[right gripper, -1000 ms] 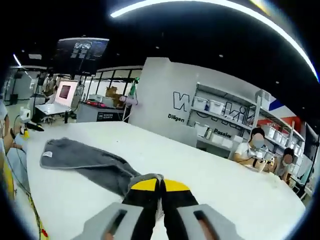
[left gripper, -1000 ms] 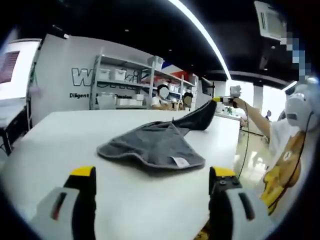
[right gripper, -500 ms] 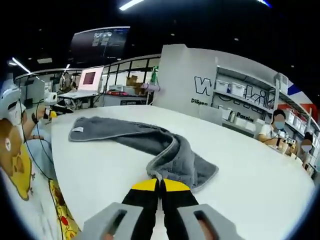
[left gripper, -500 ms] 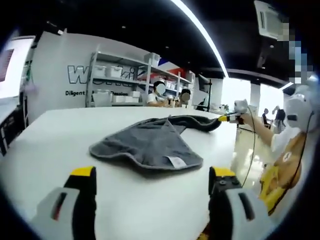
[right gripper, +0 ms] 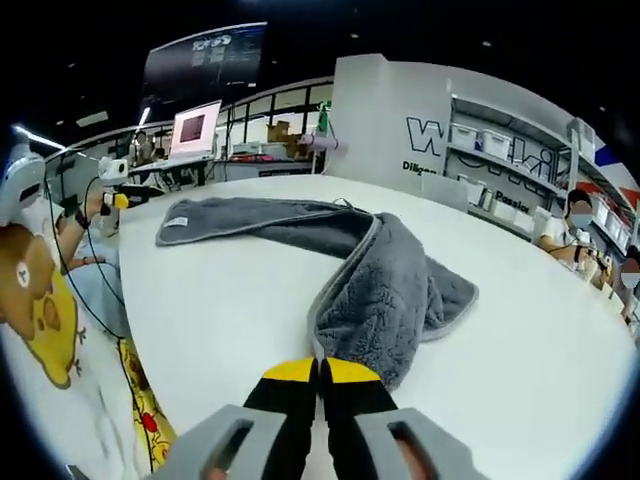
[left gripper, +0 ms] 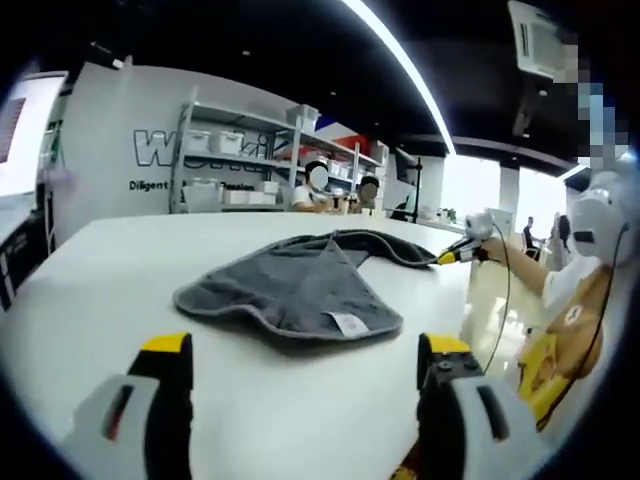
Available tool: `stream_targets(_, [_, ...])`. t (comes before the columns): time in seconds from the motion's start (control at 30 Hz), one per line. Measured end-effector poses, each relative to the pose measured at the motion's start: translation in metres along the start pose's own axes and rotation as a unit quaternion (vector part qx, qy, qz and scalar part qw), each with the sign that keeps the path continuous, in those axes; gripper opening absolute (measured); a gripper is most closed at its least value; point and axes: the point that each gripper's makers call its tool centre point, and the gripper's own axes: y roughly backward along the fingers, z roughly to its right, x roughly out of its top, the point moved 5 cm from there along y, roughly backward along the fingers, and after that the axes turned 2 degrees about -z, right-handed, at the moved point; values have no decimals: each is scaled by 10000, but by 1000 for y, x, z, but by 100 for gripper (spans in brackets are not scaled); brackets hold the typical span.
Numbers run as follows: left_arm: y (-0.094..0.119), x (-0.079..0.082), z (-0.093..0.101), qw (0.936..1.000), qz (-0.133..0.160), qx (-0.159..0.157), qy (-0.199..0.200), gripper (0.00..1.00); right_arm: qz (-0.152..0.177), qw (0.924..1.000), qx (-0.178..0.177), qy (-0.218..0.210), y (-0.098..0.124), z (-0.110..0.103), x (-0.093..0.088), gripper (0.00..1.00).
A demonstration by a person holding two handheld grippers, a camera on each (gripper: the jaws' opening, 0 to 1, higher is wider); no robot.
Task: Fold the towel on the table until its edges align and the towel forms a compact rectangular stack.
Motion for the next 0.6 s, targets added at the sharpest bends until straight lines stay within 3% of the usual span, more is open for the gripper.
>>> stream_targets(0.4, [1, 1, 0, 10000, 28, 8, 11, 98, -34, 10000, -42, -27, 4, -2, 1, 4])
stream_targets(0.6, [3, 1, -1, 10000, 57, 44, 27, 98, -17, 9999, -114, -53, 11, 0, 2, 13])
